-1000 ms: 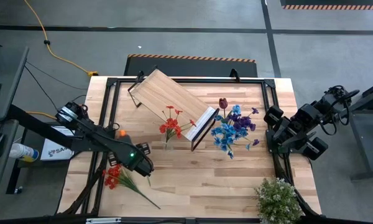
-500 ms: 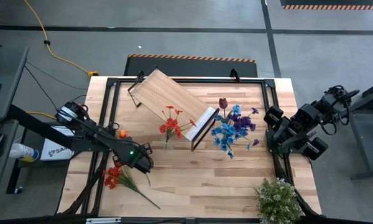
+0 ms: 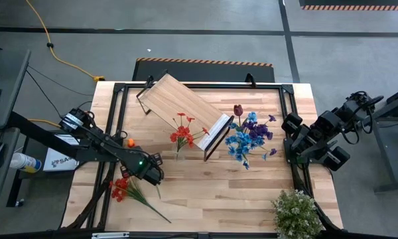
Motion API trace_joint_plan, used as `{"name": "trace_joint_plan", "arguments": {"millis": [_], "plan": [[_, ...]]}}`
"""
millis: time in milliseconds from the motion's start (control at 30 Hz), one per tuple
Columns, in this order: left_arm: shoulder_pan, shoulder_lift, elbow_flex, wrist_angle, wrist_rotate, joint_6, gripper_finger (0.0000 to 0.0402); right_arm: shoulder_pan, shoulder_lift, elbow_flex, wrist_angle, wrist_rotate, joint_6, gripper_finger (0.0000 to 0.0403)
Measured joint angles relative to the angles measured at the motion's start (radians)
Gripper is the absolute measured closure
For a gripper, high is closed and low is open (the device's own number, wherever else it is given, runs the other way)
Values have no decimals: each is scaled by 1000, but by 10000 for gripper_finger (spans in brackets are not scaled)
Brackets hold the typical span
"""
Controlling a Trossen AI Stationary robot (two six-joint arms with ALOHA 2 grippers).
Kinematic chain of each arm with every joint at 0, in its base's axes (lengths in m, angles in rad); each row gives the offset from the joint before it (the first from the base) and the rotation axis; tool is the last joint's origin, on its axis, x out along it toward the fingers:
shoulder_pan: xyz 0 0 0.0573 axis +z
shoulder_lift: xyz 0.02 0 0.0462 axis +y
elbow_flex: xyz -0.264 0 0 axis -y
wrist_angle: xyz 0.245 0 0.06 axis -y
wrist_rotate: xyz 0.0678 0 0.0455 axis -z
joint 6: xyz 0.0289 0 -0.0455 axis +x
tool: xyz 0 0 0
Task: Pick and place flowers into a vace then onto a shelf
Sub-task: Put the orange tulip into the left transparent flower vase
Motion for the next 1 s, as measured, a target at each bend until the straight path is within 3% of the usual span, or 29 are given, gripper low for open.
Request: {"name": "trace_joint_plan", "arguments": {"millis": [1000], "plan": [[1,2,-3,14,-32,-65,69,0,0,0,0,11,0,293]]}}
